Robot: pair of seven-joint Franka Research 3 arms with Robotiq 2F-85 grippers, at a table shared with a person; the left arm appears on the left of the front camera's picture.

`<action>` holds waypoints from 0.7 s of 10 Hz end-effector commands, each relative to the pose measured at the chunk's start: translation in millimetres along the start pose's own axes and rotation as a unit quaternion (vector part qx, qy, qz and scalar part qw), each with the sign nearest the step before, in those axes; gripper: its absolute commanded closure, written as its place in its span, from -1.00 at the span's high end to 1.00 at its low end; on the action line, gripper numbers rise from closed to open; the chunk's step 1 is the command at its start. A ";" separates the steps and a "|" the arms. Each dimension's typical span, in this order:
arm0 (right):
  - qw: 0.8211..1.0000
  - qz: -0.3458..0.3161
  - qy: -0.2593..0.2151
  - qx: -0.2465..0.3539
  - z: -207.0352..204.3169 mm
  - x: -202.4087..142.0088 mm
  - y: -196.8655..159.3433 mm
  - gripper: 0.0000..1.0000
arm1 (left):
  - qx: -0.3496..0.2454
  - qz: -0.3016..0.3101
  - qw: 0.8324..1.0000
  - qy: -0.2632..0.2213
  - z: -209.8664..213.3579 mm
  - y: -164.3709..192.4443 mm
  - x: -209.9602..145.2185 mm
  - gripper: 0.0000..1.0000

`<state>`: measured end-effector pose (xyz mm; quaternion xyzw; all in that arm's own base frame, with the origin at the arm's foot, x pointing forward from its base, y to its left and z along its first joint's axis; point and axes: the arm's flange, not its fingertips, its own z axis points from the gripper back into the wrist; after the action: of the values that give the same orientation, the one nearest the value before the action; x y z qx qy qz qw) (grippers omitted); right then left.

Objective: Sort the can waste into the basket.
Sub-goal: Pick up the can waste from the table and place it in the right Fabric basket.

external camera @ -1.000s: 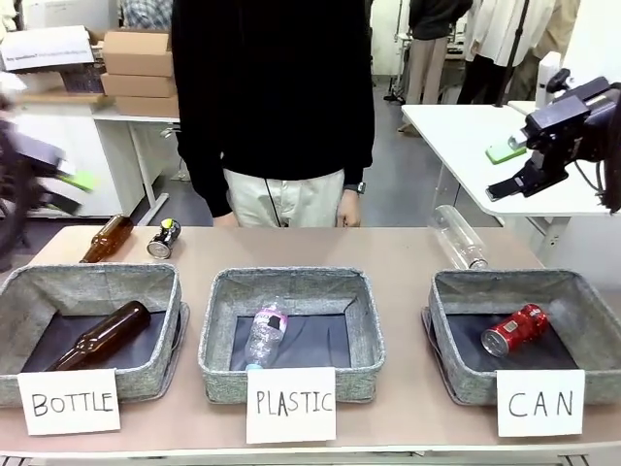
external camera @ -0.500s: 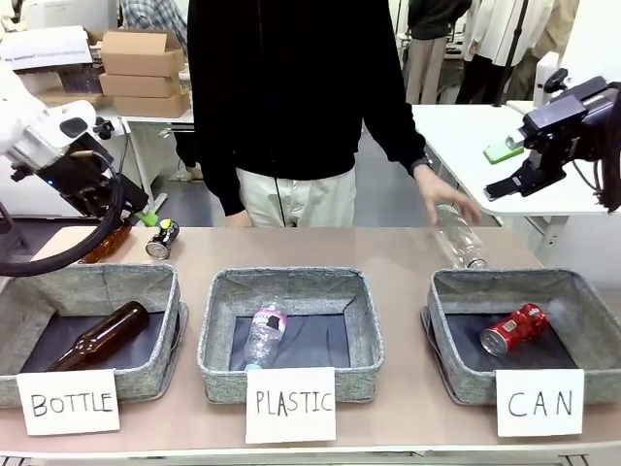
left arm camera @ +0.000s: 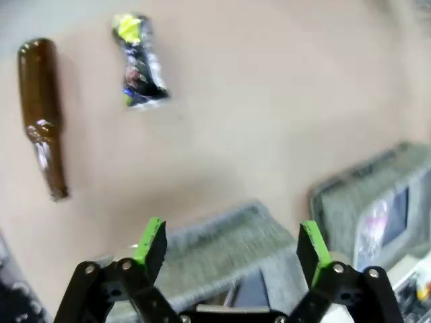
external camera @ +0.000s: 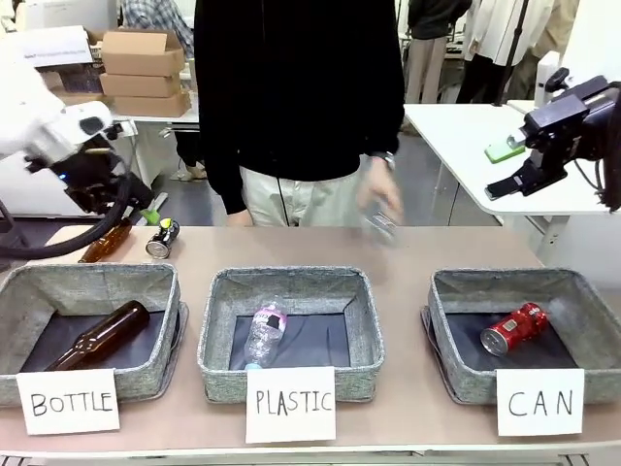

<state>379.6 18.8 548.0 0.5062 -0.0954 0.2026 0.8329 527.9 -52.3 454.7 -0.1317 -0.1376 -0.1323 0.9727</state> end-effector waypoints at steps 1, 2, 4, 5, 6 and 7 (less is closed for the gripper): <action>1.000 -0.008 0.000 -0.008 1.6 2.4 3.8 1.00 | 0.037 0.048 0.997 0.056 -22.8 17.1 101.9 1.00; 1.000 -0.008 0.000 -0.008 1.6 2.4 3.8 1.00 | 0.044 0.065 0.994 0.070 -45.0 25.8 126.4 1.00; 1.000 -0.008 0.000 -0.008 1.6 2.4 3.8 1.00 | 0.094 0.116 0.985 0.091 -86.8 40.5 144.1 1.00; 1.000 -0.008 0.000 -0.008 1.6 2.4 3.8 1.00 | 0.105 0.126 0.981 0.104 -109.1 45.1 144.8 1.00; 1.000 -0.008 0.000 -0.008 1.6 2.4 3.8 1.00 | 0.118 0.131 0.979 0.103 -124.9 46.7 144.2 1.00; 1.000 -0.008 0.000 -0.008 1.6 2.4 3.8 1.00 | 0.113 0.126 0.980 0.107 -140.7 46.1 143.1 1.00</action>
<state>379.7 18.7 547.9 0.5061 -0.0953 0.2025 0.8329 701.4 -76.9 355.7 -0.0327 -0.0327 -0.0084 0.9989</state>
